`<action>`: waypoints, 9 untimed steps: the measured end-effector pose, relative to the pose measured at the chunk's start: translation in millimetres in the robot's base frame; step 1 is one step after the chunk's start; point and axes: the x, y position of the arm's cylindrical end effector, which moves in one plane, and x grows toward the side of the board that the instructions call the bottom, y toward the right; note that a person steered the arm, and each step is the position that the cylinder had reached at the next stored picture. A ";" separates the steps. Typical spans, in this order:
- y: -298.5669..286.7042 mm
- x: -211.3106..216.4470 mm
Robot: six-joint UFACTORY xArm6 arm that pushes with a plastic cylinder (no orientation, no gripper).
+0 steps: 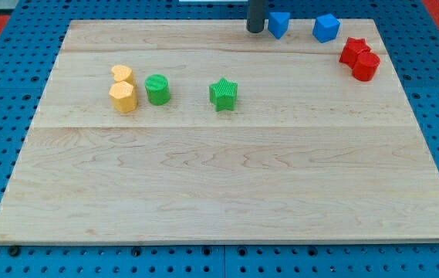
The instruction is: Move your arm to the top of the green star
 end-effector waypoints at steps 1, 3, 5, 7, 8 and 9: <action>-0.1 0.0; -7.4 8.0; 3.0 89.4; -55.9 87.2; -57.9 87.2; -58.6 87.2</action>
